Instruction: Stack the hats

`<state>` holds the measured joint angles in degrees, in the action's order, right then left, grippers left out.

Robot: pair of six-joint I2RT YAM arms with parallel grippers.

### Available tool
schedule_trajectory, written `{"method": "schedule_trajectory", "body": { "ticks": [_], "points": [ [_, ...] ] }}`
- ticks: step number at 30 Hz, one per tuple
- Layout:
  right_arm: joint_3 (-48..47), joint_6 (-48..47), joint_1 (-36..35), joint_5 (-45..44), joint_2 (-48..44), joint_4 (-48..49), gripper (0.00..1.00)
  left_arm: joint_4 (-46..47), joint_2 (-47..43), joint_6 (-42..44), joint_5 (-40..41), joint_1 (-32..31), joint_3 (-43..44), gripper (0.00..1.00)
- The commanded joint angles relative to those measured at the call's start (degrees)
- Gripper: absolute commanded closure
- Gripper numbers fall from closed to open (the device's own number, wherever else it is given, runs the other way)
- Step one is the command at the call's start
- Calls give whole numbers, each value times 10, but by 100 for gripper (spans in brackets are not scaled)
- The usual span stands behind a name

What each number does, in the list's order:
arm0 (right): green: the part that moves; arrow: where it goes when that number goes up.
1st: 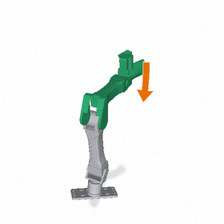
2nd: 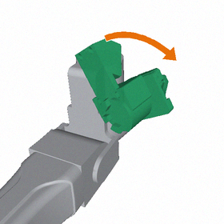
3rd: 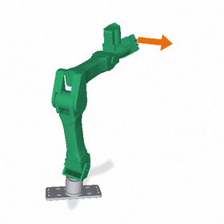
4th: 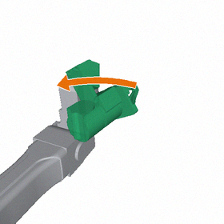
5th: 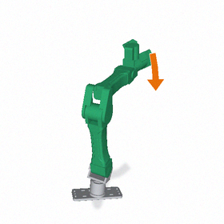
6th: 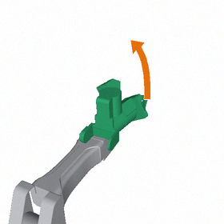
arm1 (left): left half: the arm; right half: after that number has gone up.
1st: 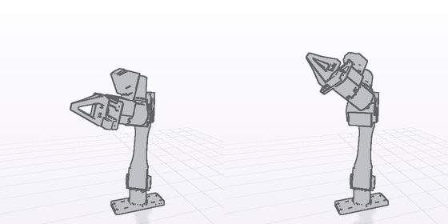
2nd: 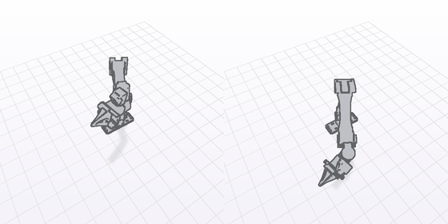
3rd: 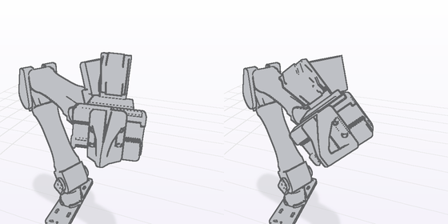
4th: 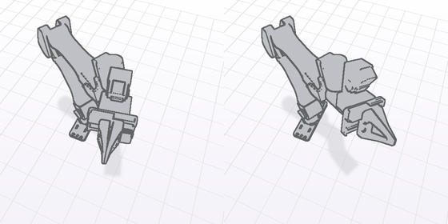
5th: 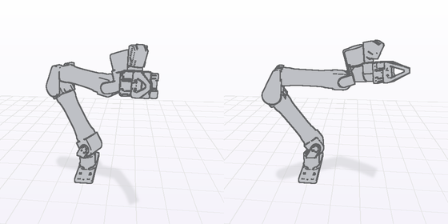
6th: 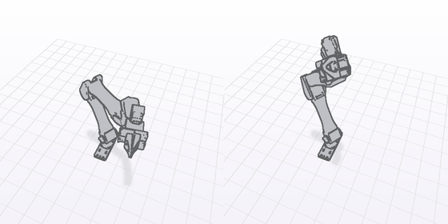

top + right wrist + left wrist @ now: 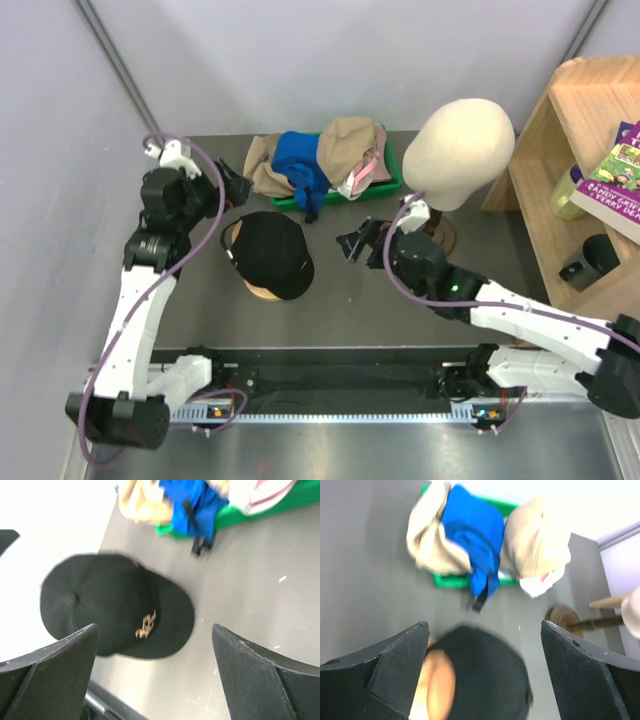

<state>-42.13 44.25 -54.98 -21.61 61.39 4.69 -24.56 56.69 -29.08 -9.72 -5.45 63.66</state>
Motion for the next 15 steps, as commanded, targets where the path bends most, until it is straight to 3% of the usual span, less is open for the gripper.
{"method": "schedule_trajectory", "body": {
  "ticks": [1,7,15],
  "points": [
    [-65,-18,10,-97,-49,-132,6,110,116,38,12,-37,86,4],
    [-102,-4,75,-74,-55,-167,6,135,293,96,47,-94,219,4],
    [-109,17,165,-29,-52,-151,6,169,467,78,-15,-119,344,13]
  ]
}}
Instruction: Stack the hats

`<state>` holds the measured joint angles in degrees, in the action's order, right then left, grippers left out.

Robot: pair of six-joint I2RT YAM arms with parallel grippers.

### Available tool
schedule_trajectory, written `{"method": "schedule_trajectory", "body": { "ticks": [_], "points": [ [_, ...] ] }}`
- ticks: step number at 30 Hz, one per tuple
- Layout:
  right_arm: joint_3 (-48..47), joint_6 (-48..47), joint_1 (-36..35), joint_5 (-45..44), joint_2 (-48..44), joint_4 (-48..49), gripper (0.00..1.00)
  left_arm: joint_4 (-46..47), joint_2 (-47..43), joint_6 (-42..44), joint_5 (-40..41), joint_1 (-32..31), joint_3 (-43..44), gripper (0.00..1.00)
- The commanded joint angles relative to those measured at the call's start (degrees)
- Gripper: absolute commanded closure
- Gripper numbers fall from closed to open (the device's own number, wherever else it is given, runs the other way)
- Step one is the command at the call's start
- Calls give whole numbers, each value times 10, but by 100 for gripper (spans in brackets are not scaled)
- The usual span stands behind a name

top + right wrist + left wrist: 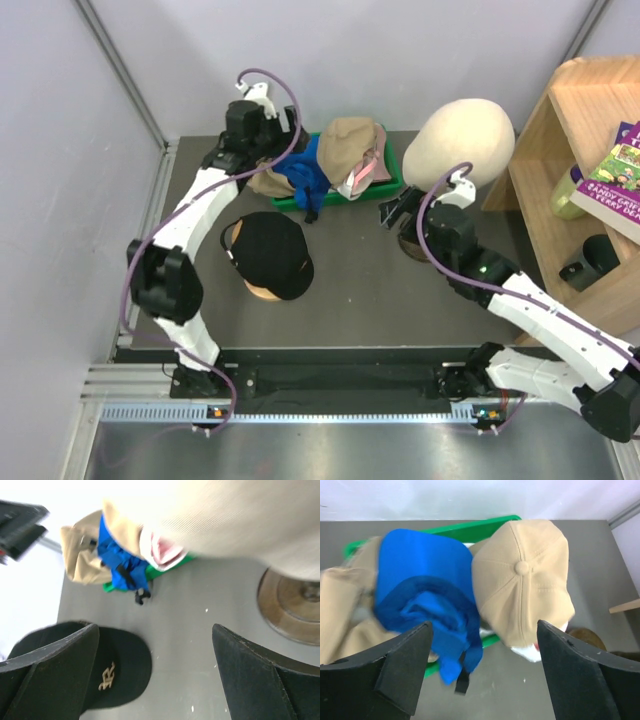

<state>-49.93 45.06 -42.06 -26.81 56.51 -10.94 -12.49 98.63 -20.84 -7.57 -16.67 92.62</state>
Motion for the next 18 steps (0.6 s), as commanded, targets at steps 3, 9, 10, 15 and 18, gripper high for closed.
{"method": "schedule_trajectory", "body": {
  "ticks": [3,9,10,15,18],
  "points": [
    [-34,10,60,39,5,5,6,77,88,-27,-48,-13,70,18],
    [-35,14,86,58,23,6,6,104,161,-63,-81,-21,128,23],
    [-38,15,90,59,27,6,6,105,173,-67,-83,-23,133,23],
    [-49,14,102,76,48,11,6,120,199,-85,-87,-26,149,32],
    [-54,14,103,86,63,17,6,121,209,-85,-89,-26,151,44]
  ]
}}
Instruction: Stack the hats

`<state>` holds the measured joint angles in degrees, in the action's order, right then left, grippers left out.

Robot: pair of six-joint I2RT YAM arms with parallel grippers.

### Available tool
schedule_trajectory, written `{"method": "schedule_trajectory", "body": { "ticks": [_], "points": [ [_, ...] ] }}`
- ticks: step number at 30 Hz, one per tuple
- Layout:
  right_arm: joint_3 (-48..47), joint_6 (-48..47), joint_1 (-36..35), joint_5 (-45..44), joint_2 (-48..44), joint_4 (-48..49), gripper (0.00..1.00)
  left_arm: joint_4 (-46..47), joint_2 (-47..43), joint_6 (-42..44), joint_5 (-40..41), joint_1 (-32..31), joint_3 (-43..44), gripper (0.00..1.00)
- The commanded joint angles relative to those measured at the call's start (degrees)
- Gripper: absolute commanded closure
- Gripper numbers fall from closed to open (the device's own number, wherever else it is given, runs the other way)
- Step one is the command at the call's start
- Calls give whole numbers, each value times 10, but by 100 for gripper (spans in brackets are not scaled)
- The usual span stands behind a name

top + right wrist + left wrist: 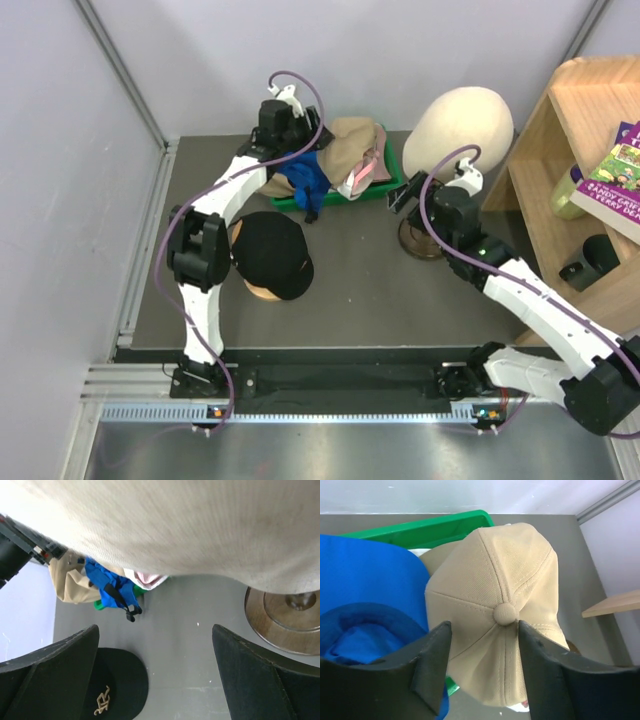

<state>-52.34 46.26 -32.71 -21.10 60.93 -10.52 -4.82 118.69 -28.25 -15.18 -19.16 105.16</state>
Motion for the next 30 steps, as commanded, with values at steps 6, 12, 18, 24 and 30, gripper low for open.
{"method": "schedule_trajectory", "body": {
  "ticks": [6,12,18,24,30],
  "points": [
    [-41,-1,12,38,36,13,6,82,38,-22,-34,-1,42,72],
    [-37,-6,16,34,25,11,6,84,20,-25,-32,1,42,100],
    [-36,-15,21,24,7,4,6,84,-39,-23,-19,9,43,100],
    [-36,-17,23,38,4,9,6,66,-66,0,-3,12,58,100],
    [-35,-22,23,41,2,18,6,60,-87,7,-13,15,62,100]
  ]
}}
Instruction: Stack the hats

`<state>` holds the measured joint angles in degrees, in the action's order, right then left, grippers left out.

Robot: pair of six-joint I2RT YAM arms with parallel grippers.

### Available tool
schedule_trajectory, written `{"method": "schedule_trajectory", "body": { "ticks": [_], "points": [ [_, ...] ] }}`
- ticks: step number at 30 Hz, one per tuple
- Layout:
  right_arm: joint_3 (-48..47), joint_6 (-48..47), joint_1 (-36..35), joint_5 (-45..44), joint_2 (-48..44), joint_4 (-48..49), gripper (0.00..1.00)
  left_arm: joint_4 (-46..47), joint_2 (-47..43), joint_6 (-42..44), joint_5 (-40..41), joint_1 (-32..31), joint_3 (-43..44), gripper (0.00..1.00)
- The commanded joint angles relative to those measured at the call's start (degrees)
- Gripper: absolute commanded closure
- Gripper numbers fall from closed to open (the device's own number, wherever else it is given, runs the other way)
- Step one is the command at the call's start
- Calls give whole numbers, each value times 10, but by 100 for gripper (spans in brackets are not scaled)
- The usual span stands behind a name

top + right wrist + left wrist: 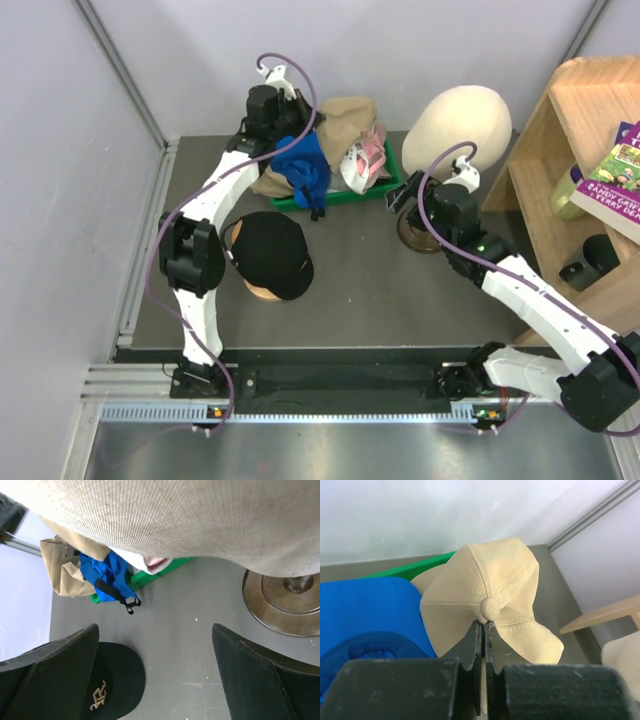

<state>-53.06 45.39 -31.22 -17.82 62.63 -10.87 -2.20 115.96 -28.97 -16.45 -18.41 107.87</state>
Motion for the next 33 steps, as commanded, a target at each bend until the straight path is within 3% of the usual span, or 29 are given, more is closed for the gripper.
{"method": "schedule_trajectory", "body": {
  "ticks": [1,19,33],
  "points": [
    [-28,-14,9,7,-16,23,6,35,-62,14,-3,7,36,100],
    [-12,-19,11,9,-56,19,6,96,-103,-55,-50,17,58,100],
    [1,-19,15,30,-120,8,5,142,-144,-130,-148,17,66,100]
  ]
}}
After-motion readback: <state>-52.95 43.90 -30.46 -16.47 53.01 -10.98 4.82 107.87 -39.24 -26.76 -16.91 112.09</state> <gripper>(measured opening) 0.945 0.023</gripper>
